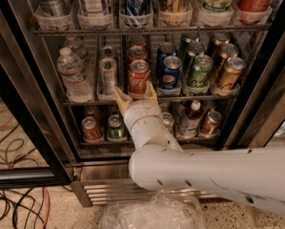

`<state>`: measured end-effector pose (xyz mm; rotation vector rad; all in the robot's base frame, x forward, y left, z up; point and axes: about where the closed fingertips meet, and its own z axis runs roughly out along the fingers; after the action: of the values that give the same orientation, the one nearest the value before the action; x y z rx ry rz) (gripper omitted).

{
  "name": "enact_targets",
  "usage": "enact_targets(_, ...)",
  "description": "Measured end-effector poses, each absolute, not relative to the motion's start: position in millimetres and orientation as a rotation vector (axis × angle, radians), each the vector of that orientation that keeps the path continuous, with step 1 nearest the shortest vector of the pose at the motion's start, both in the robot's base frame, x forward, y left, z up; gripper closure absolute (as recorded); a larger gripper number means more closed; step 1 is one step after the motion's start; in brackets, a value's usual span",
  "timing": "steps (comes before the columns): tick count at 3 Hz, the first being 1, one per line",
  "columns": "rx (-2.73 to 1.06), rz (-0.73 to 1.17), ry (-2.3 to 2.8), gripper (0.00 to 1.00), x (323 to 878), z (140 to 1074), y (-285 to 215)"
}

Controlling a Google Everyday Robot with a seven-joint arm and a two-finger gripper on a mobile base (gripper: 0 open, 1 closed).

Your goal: Pick coke can from middle shelf of fridge

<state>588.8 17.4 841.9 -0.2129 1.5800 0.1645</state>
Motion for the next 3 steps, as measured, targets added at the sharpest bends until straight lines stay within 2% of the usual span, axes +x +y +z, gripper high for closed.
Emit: enact_targets(3, -0.201, 0.068, 1.589, 0.34, 607.2, 837.0, 7.9)
